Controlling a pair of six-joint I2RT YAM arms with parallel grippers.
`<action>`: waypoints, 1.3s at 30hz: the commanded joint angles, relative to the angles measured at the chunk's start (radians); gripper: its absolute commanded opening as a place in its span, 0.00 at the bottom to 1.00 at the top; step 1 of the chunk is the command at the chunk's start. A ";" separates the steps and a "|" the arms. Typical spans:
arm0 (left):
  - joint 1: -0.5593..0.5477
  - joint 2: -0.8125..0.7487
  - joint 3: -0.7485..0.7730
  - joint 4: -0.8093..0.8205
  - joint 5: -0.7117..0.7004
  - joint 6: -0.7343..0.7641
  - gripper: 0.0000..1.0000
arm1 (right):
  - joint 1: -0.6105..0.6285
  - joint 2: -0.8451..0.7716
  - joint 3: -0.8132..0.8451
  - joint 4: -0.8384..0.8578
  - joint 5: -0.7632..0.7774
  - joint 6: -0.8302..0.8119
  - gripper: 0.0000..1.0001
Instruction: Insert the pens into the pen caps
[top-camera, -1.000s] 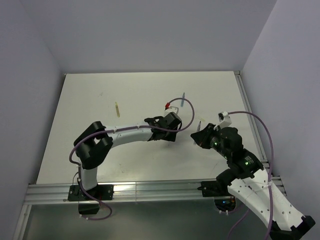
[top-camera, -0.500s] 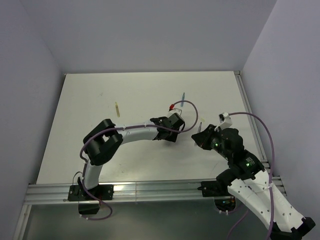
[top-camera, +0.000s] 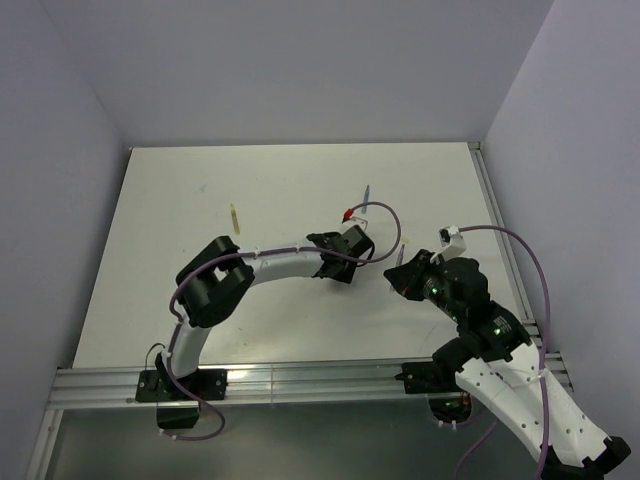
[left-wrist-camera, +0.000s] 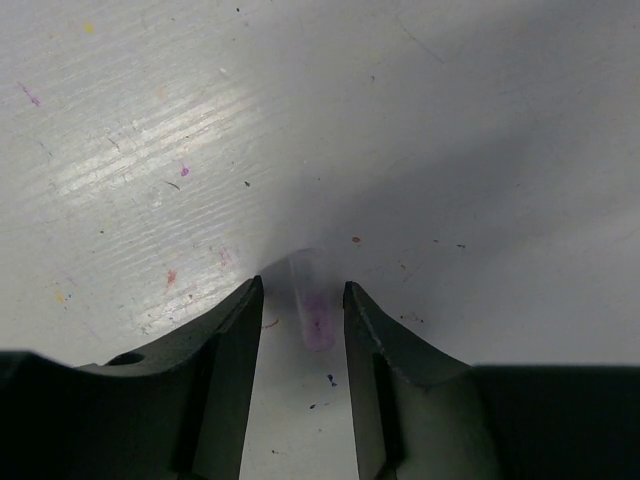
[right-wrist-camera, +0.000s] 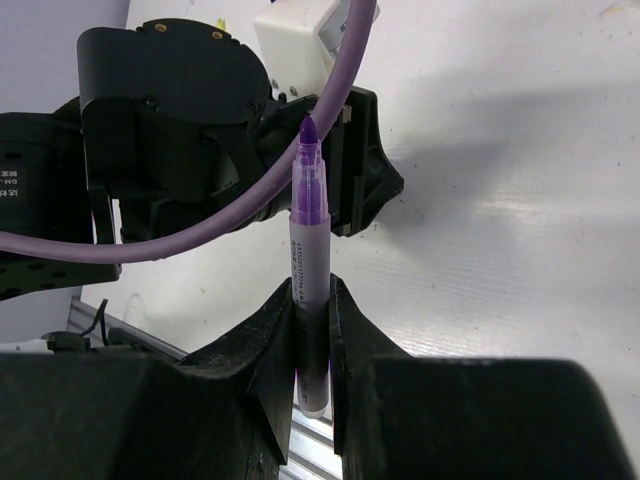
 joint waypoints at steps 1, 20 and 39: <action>0.001 0.016 0.043 -0.034 -0.019 0.012 0.42 | -0.004 -0.012 -0.009 0.011 0.017 -0.016 0.00; 0.105 -0.272 -0.103 0.121 0.163 -0.063 0.00 | -0.004 0.023 0.042 0.020 -0.005 -0.044 0.00; 0.410 -1.025 -0.493 0.694 0.670 -0.182 0.00 | 0.337 0.425 0.162 0.671 -0.273 -0.062 0.00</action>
